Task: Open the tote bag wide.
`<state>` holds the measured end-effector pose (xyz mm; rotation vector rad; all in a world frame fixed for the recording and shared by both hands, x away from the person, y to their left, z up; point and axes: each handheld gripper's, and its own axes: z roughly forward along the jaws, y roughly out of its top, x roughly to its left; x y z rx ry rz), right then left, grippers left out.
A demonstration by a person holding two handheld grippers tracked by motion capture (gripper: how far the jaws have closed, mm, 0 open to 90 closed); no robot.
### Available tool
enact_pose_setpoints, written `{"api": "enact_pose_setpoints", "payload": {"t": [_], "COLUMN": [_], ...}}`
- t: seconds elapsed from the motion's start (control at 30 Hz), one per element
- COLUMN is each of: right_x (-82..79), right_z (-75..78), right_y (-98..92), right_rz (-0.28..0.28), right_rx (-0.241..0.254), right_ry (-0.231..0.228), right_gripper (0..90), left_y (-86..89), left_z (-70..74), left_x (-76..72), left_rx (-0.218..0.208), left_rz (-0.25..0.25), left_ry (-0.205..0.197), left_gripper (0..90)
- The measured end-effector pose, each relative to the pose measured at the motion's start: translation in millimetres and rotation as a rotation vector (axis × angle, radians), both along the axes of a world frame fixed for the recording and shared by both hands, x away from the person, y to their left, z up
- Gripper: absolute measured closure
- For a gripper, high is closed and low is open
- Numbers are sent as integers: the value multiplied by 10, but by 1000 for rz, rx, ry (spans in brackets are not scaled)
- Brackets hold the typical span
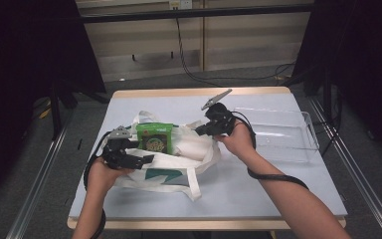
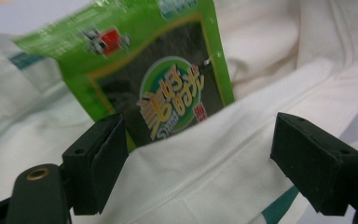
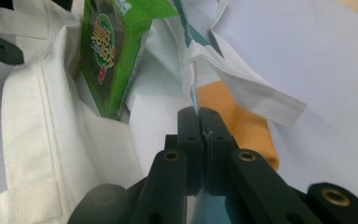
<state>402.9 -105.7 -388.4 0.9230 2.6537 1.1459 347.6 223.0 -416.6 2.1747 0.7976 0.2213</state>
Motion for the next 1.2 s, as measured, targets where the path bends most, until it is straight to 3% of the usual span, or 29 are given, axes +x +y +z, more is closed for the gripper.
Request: {"api": "enact_pose_setpoints", "payload": {"t": [0.27,0.4,0.63,0.77,0.93,1.07,1.2], "right_x": [25,34,30,30,30,40,74], "right_z": [-9,-21,-25,-26,-35,-40,-44], "right_y": [8,3,-6,-14,0,-1,-9], "right_rz": [-3,-1,-3,-4,-7,-17,-34], "right_rx": [-12,1,2,13,12,10,6], "right_ry": [4,8,8,14,15,26,25], "right_gripper": [876,876,876,876,876,880,881], "left_y": [-10,-19,-19,-30,-59,-64,-22], "left_z": [-53,-95,-182,-227,-269,-297,-318], "left_x": [3,-13,-101,-137,-140,-143,-132], "left_rx": [12,7,21,51,100,112,87], "left_rz": [-38,-13,-13,-15,6,29,79], "left_ry": [30,38,33,34,55,59,85], "left_gripper": [207,214,221,262,386,471,696]}}
